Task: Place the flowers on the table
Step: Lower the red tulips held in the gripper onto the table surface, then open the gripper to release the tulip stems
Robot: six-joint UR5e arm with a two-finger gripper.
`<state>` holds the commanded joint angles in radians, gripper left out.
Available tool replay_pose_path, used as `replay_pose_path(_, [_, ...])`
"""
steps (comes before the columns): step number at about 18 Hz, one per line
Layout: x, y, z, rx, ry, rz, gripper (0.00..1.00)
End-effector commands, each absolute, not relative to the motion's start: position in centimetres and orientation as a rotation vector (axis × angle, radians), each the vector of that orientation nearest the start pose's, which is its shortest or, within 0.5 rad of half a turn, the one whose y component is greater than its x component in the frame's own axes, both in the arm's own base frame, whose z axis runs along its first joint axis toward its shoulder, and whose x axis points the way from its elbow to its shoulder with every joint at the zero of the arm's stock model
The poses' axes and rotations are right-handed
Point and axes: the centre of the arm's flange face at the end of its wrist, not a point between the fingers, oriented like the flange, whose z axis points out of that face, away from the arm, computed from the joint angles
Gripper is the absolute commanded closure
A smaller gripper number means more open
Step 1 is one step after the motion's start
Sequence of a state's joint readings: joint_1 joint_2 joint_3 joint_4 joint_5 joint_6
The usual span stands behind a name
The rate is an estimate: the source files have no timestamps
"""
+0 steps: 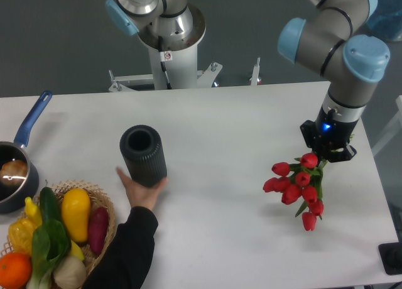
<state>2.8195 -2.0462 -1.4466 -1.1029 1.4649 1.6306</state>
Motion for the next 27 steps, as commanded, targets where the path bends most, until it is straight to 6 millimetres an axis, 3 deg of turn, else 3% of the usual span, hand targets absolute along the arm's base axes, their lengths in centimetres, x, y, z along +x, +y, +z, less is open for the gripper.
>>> replay_pose_path(7, [-59.0, 36.0, 30.3, -2.977, 0.585, 0.127, 1.00])
replay_pose_path(8, [-58.7, 36.4, 29.8, -2.973, 0.593, 0.116, 0.96])
replay_pose_path(16, [-58.2, 36.9, 27.7, -2.983, 0.581, 0.066, 0.41])
replay_pose_path(17, [-58.1, 36.6, 27.2, -2.989, 0.556, 0.050, 0.31])
replay_pose_path(18, [-57.6, 36.3, 26.8, -2.990, 0.557, 0.041, 0.00])
replay_pose_path(27, [-58.3, 35.3, 26.4, -2.982, 0.541, 0.127, 0.00])
